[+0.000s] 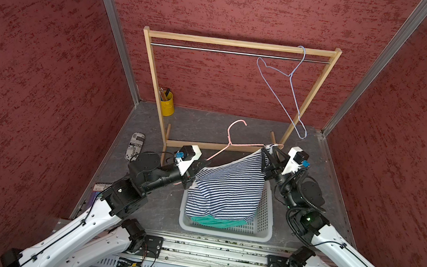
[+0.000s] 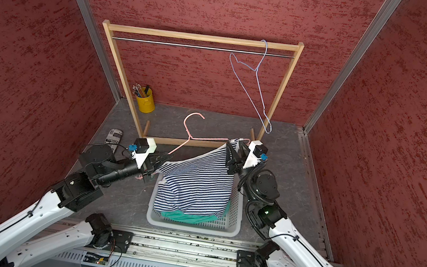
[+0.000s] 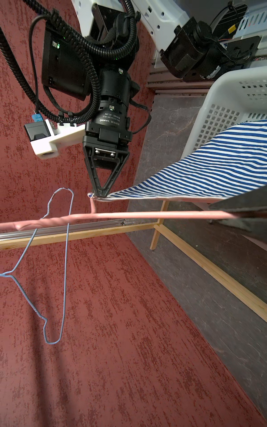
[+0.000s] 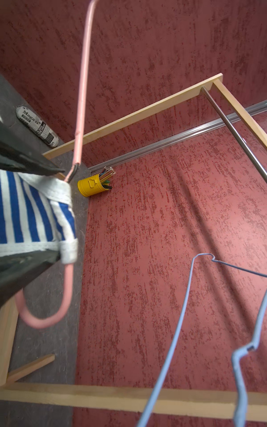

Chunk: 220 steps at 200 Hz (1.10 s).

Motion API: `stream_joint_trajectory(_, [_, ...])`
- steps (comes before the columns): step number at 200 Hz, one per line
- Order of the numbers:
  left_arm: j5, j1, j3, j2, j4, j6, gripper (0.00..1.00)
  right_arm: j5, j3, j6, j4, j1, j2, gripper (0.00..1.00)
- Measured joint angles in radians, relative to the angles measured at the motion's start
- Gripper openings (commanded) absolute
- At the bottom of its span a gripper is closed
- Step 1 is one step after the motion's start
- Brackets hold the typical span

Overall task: Remove the clothespins securing tank tops to the hanger
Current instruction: Remove the tank top from the hanger.

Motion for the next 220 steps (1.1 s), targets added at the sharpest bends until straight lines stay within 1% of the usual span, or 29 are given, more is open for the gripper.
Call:
stream_joint_trajectory(12, [0.004,0.000,0.000,-0.005,-0.001,0.000,0.00,0.011,0.000,0.002,0.003,0.000,0.000,0.46])
stream_joint_trajectory(20, [0.005,0.000,0.000,-0.008,-0.001,0.000,0.00,0.019,0.000,0.000,0.005,0.000,0.002,0.40])
stream_joint_trajectory(33, [0.008,0.000,0.000,-0.017,-0.002,0.001,0.00,0.036,0.000,0.004,0.006,0.000,0.004,0.33])
stream_joint_trajectory(59, [0.021,0.000,0.000,-0.029,-0.006,0.004,0.00,0.060,0.000,0.003,0.008,0.002,0.005,0.29])
stream_joint_trajectory(68, [0.025,0.000,0.000,-0.031,-0.008,0.004,0.00,0.064,0.000,0.001,0.010,0.002,0.003,0.24])
stream_joint_trajectory(115, [0.049,0.000,0.000,-0.031,-0.010,0.005,0.00,0.087,0.000,-0.003,0.019,0.003,0.002,0.06])
stream_joint_trajectory(152, [0.053,-0.004,0.000,-0.034,-0.012,0.008,0.00,0.129,-0.003,-0.003,0.011,0.005,-0.032,0.05])
stream_joint_trajectory(165, [0.055,-0.004,0.000,-0.040,-0.014,0.016,0.00,0.145,-0.006,-0.011,-0.001,0.005,-0.056,0.02])
stream_joint_trajectory(183, [0.060,-0.007,0.000,-0.051,-0.018,0.029,0.00,0.157,-0.006,-0.027,-0.037,0.004,-0.084,0.00])
stream_joint_trajectory(220, [0.051,-0.010,0.000,-0.058,-0.032,0.034,0.00,0.154,0.004,-0.027,-0.138,-0.012,-0.113,0.00])
